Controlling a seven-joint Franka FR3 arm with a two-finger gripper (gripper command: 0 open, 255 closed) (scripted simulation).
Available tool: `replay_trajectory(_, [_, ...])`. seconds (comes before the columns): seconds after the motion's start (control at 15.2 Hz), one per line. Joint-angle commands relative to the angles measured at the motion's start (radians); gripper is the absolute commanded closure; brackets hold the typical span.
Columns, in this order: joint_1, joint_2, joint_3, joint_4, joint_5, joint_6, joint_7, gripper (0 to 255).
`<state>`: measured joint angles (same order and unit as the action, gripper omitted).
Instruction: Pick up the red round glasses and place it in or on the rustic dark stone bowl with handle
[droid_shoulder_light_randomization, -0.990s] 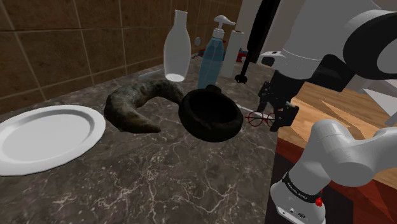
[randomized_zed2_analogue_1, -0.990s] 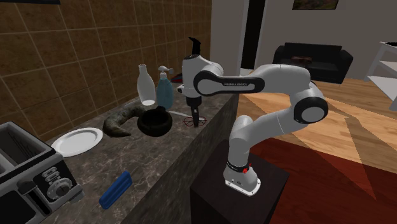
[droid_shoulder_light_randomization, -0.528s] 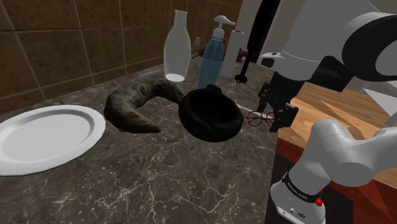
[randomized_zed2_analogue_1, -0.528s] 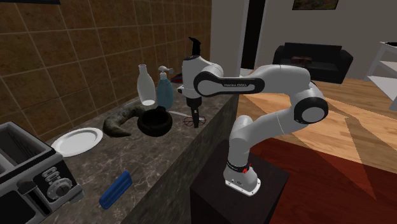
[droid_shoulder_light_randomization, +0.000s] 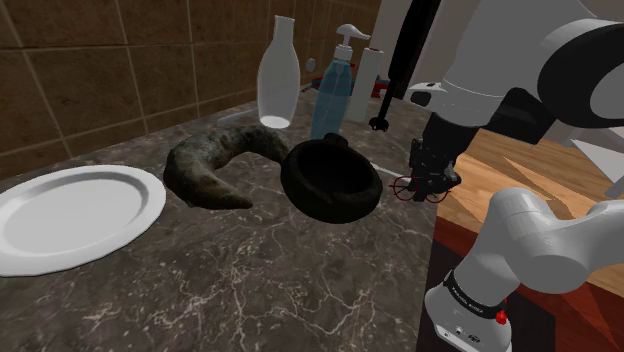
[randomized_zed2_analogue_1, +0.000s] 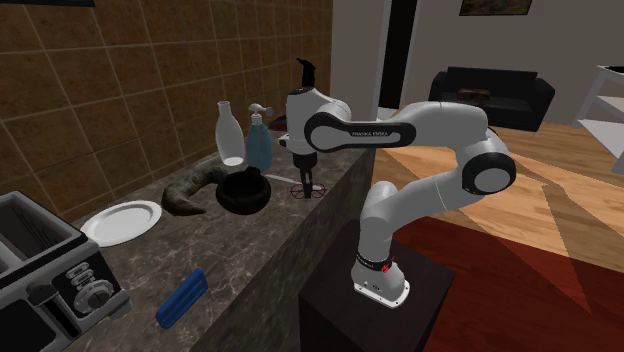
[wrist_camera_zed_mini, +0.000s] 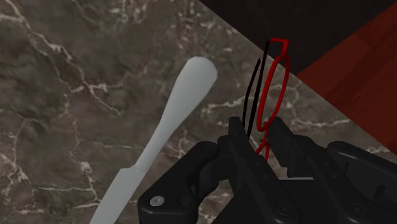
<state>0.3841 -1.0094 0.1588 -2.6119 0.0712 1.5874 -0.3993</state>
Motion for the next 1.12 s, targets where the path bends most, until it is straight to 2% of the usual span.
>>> replay_trajectory(0.0, [0.0, 0.0, 0.0, 0.0, 0.0, 0.0, 0.0, 255])
replay_trajectory(0.13, [0.0, 0.0, 0.0, 0.0, 0.0, 0.0, 0.0, 255])
replay_trajectory(1.06, [-0.013, 0.062, -0.016, 0.22, -0.018, -0.158, -0.005, 255])
